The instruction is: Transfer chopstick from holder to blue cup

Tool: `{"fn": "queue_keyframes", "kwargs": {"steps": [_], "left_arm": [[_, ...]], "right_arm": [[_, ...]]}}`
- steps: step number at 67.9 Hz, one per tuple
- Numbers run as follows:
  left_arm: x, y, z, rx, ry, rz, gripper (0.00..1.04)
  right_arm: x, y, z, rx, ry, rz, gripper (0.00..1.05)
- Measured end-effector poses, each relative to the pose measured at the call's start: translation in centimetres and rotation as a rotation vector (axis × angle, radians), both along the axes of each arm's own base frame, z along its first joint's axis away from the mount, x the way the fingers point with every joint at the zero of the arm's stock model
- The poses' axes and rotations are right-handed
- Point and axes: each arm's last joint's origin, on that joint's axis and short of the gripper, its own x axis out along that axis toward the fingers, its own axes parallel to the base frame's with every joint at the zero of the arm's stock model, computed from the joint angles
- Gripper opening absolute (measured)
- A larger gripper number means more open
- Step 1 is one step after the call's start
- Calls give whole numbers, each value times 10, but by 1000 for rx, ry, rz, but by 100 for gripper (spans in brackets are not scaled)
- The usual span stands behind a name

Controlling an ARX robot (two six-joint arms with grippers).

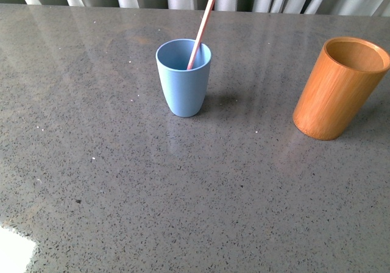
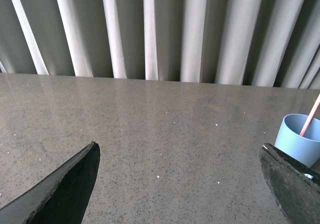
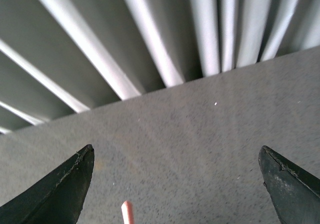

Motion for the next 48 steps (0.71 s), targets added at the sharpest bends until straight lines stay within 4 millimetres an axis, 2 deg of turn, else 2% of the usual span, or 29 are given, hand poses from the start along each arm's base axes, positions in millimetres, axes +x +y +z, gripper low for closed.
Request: {"fn": "queue_keyframes", "kwargs": {"steps": [11,28,34,40,48], "left_arm": [[0,0,0,0,0,0,96],[0,0,0,0,0,0,96],[0,0,0,0,0,0,96],[0,0,0,0,0,0,96],[0,0,0,0,0,0,96]], "right_arm": [[-32,-50,27,28,-85,-56,96],[-105,-103,32,3,-162,-30,96],[-132,-123,25,-120,-262,41,82],[-165,-140,-3,-258,-281,47,62],[-180,-146,-32,-315,-257,62,41]]}}
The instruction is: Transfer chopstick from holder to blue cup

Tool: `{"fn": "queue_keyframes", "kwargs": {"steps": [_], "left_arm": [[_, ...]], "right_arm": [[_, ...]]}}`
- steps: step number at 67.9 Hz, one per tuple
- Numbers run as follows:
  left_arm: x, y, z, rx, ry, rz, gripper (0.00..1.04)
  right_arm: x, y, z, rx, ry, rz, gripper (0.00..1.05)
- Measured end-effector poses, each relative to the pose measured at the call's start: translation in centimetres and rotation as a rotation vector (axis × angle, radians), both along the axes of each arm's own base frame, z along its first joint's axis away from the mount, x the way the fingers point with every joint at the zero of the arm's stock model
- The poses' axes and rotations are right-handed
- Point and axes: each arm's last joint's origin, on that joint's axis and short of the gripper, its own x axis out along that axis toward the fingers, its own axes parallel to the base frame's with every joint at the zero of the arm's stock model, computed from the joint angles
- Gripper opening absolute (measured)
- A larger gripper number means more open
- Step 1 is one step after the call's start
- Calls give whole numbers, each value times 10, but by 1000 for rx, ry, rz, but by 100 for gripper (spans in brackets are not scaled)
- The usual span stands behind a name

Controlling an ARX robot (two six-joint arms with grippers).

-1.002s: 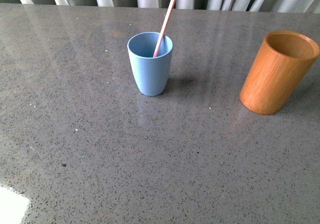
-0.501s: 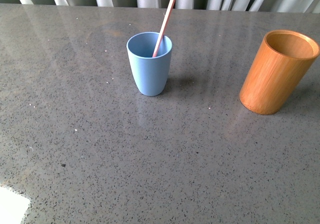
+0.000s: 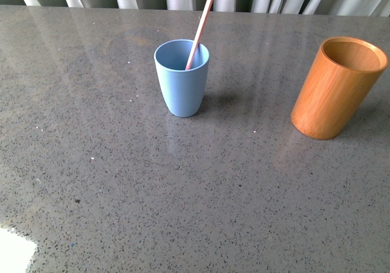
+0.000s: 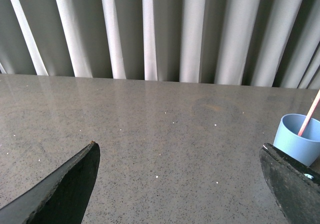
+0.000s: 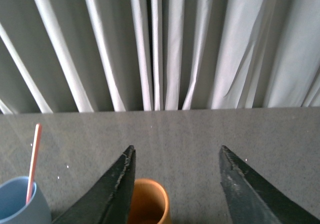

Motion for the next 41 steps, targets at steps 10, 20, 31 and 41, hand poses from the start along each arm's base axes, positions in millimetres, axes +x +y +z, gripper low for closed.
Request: {"fn": "queue_keyframes", "kwargs": {"steps": [10,20,31,41], "left_arm": [[0,0,0,0,0,0,96],[0,0,0,0,0,0,96],[0,0,0,0,0,0,96],[0,0,0,0,0,0,96]], "right_arm": [[-14,-5,-24,-20,17,2,17],[-28,-15,-39,-31,9,6,2],[-40,-17,-53,-32,10,0,2],[-48,-18,-62,-32,9,-1,2]]}}
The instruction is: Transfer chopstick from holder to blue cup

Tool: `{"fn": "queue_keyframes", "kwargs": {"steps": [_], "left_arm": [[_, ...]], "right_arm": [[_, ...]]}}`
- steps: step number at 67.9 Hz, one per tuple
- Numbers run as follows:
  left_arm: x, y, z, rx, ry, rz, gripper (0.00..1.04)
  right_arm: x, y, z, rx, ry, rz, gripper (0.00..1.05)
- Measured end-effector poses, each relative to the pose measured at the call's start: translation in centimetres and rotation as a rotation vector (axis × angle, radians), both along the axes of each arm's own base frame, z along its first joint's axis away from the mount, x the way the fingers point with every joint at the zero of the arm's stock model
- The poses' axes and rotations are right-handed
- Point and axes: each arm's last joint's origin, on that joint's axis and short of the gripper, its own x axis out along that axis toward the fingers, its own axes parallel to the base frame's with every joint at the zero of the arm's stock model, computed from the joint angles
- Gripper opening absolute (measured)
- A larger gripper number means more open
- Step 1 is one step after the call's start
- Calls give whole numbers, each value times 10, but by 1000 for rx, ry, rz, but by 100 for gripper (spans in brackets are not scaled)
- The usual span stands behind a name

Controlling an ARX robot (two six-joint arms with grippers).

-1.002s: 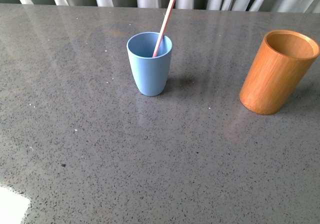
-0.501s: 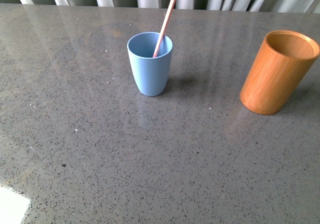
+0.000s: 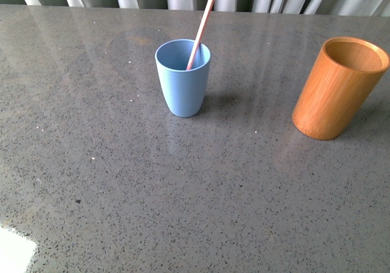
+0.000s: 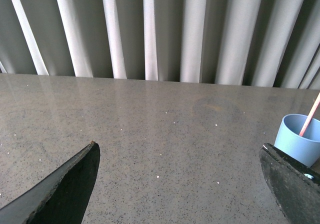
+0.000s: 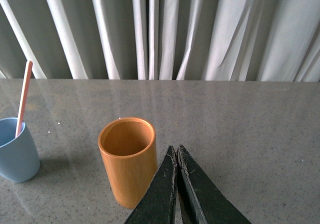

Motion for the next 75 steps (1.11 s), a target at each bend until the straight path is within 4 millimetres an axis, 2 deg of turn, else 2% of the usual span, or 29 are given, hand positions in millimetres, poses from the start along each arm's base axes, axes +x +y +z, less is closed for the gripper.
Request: {"fn": "queue_keyframes", "kwargs": {"steps": [39,75], "left_arm": [[0,0,0,0,0,0,96],[0,0,0,0,0,0,96]], "right_arm": [[-24,0,-22,0,-8,0,2],[-35,0,-21,0,-28,-1,2]]}}
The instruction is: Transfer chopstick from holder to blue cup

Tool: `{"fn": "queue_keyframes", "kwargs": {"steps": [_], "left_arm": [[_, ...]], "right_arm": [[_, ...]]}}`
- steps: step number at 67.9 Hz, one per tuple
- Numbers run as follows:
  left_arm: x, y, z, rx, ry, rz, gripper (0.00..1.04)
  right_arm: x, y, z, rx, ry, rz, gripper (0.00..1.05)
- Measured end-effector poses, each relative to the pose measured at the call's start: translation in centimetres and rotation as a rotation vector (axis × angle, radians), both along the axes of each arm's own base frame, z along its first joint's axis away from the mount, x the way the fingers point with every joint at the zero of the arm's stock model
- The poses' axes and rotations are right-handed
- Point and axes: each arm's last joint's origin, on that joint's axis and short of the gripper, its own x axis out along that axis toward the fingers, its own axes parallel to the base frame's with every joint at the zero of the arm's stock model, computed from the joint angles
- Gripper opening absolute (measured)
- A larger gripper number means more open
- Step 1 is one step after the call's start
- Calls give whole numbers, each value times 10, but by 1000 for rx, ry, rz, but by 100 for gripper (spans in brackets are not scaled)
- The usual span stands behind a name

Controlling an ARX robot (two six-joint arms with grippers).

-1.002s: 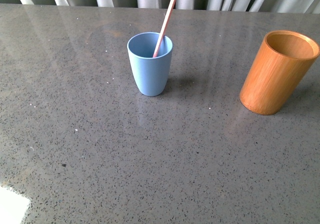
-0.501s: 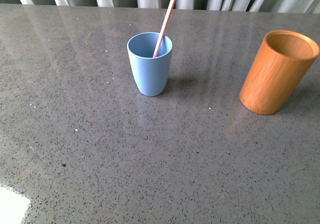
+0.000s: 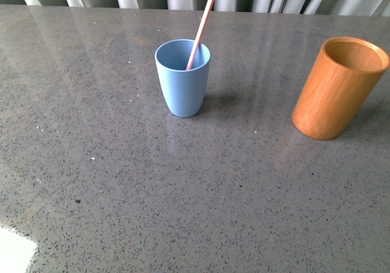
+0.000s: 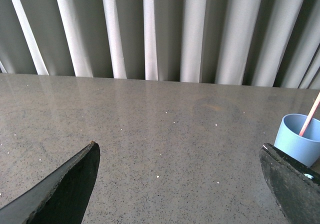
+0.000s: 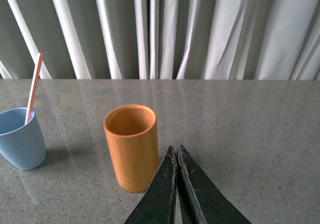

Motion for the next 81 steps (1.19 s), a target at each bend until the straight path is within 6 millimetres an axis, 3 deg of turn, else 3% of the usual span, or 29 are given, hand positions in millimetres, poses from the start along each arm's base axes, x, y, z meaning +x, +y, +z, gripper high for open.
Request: {"fn": "queue_keyframes", "kwargs": {"steps": [17,58,81], "left_arm": [[0,0,0,0,0,0,96],[0,0,0,0,0,0,96],[0,0,0,0,0,0,96]], "right_arm": [[-12,0,-3,0,5,0,2],[-12,0,-3,-1,4,0,3],[-12,0,-3,-1,4,0,64]]}}
